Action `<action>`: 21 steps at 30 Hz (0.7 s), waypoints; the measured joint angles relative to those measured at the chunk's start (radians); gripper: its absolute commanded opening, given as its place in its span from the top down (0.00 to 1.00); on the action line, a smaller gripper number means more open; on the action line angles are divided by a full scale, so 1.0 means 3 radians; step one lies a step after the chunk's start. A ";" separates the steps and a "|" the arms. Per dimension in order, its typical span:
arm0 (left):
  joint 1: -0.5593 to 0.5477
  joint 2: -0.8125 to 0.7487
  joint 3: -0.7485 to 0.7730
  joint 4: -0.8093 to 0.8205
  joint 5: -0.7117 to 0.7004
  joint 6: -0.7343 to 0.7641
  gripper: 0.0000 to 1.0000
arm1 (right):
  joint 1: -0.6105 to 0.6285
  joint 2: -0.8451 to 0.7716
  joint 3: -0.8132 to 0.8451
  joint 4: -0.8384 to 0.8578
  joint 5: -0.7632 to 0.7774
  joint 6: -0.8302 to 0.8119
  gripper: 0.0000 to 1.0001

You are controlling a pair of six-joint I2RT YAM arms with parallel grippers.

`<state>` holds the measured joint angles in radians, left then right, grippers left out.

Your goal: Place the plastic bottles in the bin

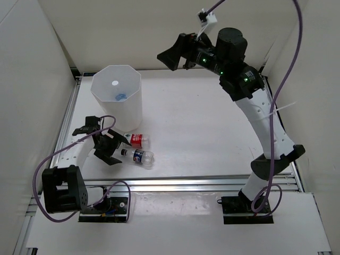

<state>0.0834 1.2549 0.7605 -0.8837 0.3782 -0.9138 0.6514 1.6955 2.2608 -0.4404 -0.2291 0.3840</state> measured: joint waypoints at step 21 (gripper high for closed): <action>-0.0692 0.0675 -0.0069 0.0614 0.0109 -0.0328 0.82 | -0.0323 -0.0390 -0.0694 -0.0579 -0.0053 -0.0090 0.00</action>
<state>-0.1242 1.4574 0.7399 -0.6994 0.4110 -1.0122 0.5545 1.5784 2.0525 -0.6140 -0.2451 0.3569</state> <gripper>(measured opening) 0.606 0.998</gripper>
